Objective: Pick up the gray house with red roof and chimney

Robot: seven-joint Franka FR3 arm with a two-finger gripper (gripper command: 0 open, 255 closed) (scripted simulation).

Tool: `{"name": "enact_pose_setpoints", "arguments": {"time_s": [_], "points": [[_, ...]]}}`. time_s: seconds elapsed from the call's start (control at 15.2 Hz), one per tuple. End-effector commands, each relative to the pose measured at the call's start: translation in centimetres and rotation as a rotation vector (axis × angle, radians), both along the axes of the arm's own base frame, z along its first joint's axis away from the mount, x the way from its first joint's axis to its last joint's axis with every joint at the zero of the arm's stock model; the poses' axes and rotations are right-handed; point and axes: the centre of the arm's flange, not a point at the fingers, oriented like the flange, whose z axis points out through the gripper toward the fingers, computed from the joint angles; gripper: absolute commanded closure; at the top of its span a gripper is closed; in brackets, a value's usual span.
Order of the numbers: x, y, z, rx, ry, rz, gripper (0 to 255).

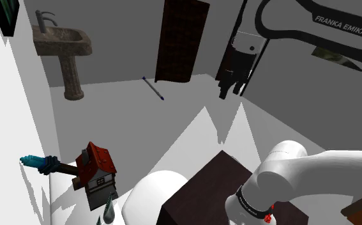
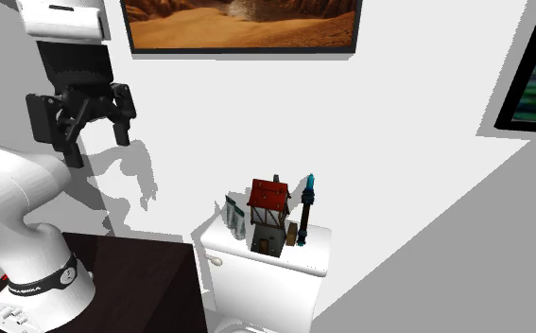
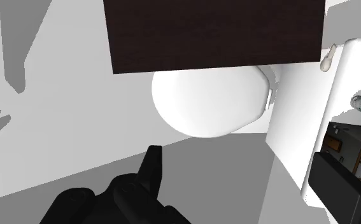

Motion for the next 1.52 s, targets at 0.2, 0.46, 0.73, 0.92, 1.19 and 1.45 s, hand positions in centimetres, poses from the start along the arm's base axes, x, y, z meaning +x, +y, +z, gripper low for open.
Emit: {"name": "enact_pose_setpoints", "arguments": {"time_s": [0.2,0.46,0.73,0.92,1.19,1.45], "points": [[1.2,3.6,-1.6,-0.015,-0.006,-0.001,0],[2.8,8.4,-3.8,-0.035,-0.015,-0.003,0],[4.5,13.1,-6.1,-0.056,-0.023,-0.004,0],[5.8,16.6,-7.9,-0.071,-0.029,-0.005,0],[7.5,21.2,-10.3,-0.091,-0.038,-0.007,0],[9.2,25.8,-12.8,-0.111,-0.046,-0.008,0]]}}
